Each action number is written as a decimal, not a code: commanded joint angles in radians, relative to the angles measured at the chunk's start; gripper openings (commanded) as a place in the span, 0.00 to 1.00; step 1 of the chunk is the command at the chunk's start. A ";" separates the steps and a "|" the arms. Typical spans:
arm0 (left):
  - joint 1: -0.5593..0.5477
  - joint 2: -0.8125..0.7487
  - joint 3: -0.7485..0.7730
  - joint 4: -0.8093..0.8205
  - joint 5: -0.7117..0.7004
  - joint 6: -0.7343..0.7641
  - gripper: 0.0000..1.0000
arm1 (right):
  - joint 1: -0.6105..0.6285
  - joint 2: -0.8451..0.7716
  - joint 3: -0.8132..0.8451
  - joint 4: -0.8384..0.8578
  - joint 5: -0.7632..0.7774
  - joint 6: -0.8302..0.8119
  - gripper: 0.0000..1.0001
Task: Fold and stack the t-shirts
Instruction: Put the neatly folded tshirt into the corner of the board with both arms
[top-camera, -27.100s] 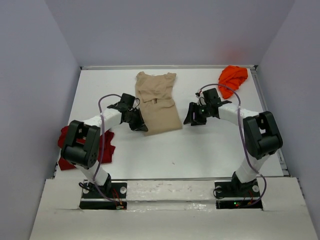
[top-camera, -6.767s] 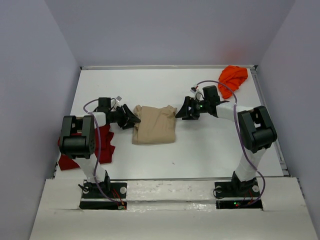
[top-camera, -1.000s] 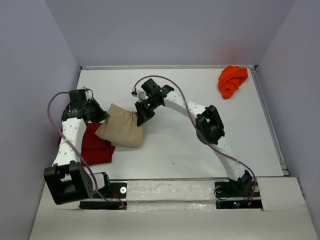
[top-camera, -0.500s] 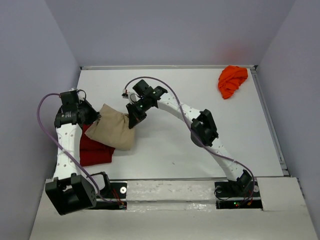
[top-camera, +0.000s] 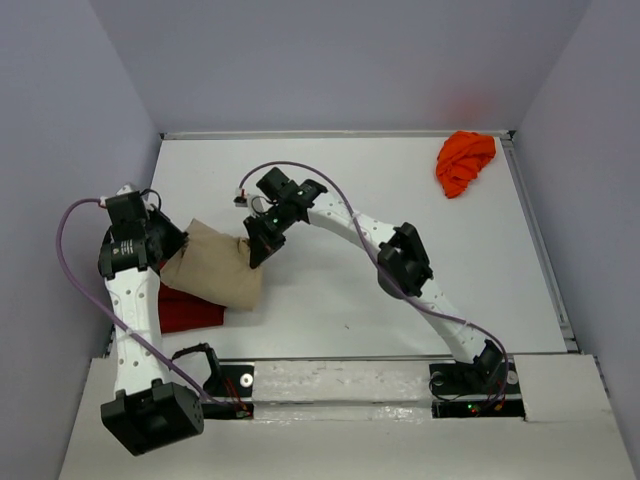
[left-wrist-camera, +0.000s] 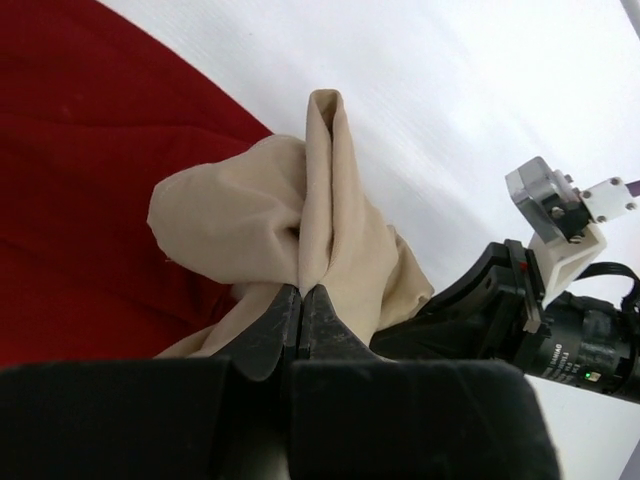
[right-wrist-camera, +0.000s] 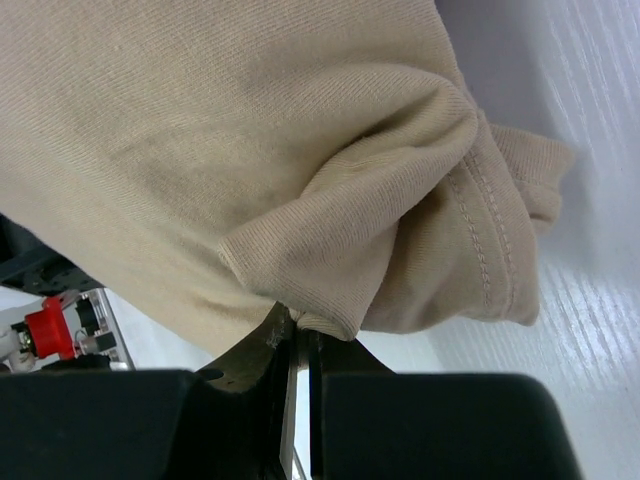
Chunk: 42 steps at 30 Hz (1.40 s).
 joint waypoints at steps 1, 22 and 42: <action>0.039 -0.027 -0.026 0.030 -0.024 0.007 0.00 | 0.021 0.028 0.036 -0.014 -0.063 0.002 0.00; 0.169 0.068 -0.219 0.134 0.186 -0.014 0.00 | 0.031 -0.031 -0.025 0.061 -0.165 0.026 0.03; 0.178 0.007 -0.198 0.082 0.177 -0.031 0.79 | 0.031 -0.187 -0.213 0.046 0.078 -0.003 0.81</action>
